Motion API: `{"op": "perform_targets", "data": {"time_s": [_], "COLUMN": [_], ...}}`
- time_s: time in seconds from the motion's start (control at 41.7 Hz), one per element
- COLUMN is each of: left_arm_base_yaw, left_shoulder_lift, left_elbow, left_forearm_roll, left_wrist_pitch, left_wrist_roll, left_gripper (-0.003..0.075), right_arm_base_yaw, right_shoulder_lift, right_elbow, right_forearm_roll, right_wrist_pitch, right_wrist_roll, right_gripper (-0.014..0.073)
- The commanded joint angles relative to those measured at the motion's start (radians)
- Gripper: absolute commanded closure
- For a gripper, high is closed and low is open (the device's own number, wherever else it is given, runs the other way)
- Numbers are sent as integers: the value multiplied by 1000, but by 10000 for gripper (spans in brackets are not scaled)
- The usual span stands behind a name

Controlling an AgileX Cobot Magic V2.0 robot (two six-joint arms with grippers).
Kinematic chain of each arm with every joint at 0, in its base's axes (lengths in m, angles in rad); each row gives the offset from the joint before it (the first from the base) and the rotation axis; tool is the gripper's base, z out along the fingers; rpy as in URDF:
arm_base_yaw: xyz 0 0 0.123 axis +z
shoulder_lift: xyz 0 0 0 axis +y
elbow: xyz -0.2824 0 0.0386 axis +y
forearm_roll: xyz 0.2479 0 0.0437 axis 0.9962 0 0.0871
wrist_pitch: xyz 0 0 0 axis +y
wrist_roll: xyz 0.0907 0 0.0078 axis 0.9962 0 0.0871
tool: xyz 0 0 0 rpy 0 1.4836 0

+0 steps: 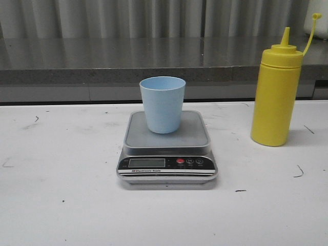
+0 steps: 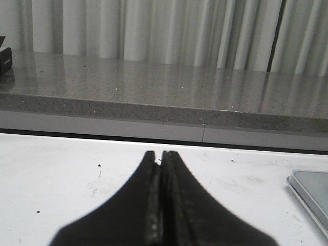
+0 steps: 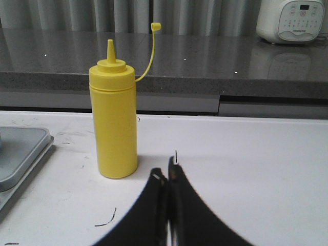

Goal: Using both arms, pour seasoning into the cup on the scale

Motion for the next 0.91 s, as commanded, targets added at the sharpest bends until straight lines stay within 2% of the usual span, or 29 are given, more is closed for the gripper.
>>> {"op": "perform_targets", "data": {"time_s": [0.0,0.144,0.384,0.887], "left_arm_base_yaw": [0,0,0,0], "left_shoulder_lift": [-16,-16,-16,-16], "left_elbow": [24,24,24,24], "left_forearm_roll": [-2,-2,-2,-2], "left_wrist_pitch": [-85,-85,-85,-85], "left_wrist_roll": [-6,-6,-6,-6], "left_gripper": [740,740,740,740], "right_arm_base_yaw": [1,1,1,1], "right_shoulder_lift": [-18,-18,-18,-18], "right_elbow": [-7,-7,-7,-6], "right_forearm_roll": [14,77,77,-11], "right_wrist_pitch": [-112,-119,-119,-120], "right_wrist_roll": [-8,-7,-7,2], "right_gripper": [662,662,662,662]}}
